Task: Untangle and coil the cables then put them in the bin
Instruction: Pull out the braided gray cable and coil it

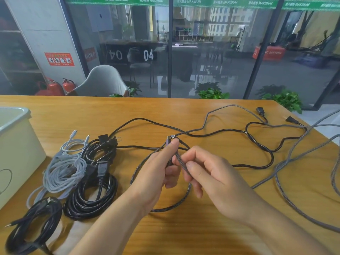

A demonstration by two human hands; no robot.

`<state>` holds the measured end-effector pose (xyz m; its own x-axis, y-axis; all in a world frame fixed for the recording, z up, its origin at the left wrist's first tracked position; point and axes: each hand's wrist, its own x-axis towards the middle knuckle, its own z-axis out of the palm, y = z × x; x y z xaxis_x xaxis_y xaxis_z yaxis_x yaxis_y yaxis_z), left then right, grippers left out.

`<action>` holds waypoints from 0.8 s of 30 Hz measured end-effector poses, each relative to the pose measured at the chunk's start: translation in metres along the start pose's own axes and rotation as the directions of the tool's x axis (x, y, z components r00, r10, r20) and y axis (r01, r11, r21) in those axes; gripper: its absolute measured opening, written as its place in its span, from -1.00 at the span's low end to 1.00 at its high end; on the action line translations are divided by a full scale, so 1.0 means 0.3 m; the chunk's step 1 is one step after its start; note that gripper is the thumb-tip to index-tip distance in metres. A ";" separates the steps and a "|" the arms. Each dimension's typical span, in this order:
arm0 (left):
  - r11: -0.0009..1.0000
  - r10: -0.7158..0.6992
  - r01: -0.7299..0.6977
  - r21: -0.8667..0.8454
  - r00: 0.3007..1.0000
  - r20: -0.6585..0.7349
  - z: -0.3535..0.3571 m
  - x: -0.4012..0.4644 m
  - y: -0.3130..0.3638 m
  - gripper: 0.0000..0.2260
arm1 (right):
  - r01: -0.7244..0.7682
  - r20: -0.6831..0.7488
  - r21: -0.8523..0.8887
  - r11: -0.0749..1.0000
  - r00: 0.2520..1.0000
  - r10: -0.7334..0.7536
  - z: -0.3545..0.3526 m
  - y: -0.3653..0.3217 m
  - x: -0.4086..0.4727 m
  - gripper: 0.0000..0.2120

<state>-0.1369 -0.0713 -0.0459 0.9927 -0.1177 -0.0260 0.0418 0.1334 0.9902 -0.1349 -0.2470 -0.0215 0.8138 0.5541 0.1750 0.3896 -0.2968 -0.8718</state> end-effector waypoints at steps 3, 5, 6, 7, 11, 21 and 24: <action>1.000 0.011 -0.011 0.004 0.999 -0.053 0.008 -0.007 0.010 -0.64 | 0.013 0.029 -0.034 0.999 1.000 -0.012 0.025 -0.003 -0.006 -0.84; 1.000 0.017 -0.016 0.015 0.996 -0.085 0.011 -0.007 0.009 -0.68 | 0.007 0.024 -0.046 0.999 1.000 -0.006 0.039 0.000 -0.007 -0.84; 1.000 0.023 -0.021 0.023 0.995 -0.096 0.009 -0.005 0.006 -0.68 | 0.003 0.018 -0.062 0.998 1.000 -0.002 0.044 0.003 -0.006 -0.84; 0.999 0.030 -0.027 0.029 0.994 -0.102 0.006 -0.003 0.004 -0.68 | 0.002 0.010 -0.084 0.996 1.000 -0.001 0.048 0.004 -0.005 -0.83; 0.998 0.060 -0.060 0.007 0.989 -0.138 -0.009 0.005 0.003 -0.73 | 0.007 0.025 -0.197 0.980 1.000 -0.002 0.053 0.012 0.000 -0.77; 0.976 0.031 -0.059 -0.209 0.990 -0.135 -0.014 0.001 0.022 -0.70 | -0.246 0.416 0.032 0.969 0.885 0.210 0.052 0.039 0.021 -0.74; 0.930 0.042 -0.060 -0.363 0.998 -0.057 -0.008 -0.003 0.039 -0.71 | -0.297 0.484 0.049 0.954 0.842 0.237 0.043 0.077 0.032 -0.67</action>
<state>-0.1372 -0.0671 -0.0346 0.9984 -0.0559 0.0076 0.0207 0.4884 0.8723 -0.1237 -0.2385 -0.0457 0.5691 0.7728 -0.2809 0.1085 -0.4092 -0.9060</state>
